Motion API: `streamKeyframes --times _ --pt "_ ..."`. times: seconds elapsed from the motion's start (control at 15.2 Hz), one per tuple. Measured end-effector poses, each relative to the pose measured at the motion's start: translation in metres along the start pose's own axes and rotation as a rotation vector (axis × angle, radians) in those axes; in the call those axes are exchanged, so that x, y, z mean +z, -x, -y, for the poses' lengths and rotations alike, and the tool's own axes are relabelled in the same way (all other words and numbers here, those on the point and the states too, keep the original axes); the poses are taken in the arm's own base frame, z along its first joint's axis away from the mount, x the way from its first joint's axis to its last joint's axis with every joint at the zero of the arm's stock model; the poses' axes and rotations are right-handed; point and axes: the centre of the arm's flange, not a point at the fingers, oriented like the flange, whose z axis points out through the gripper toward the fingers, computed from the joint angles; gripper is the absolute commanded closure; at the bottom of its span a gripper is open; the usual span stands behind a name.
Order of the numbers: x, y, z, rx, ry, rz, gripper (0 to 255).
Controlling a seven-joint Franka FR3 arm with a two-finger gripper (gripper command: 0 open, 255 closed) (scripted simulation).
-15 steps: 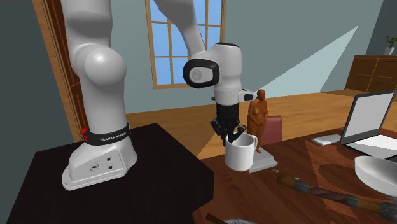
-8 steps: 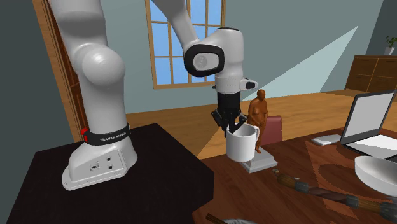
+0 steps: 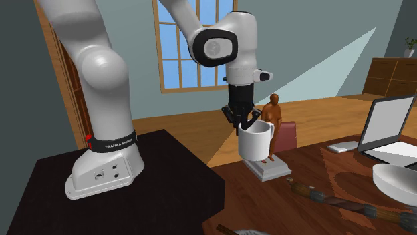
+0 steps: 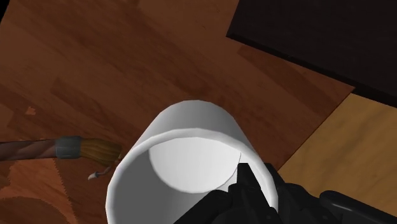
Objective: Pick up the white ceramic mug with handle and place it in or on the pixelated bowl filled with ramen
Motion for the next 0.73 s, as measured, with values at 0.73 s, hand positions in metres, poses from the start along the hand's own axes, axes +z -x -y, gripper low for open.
streamKeyframes --times 0.73 --pt "-0.022 0.122 -0.067 0.002 0.000 0.000 255"
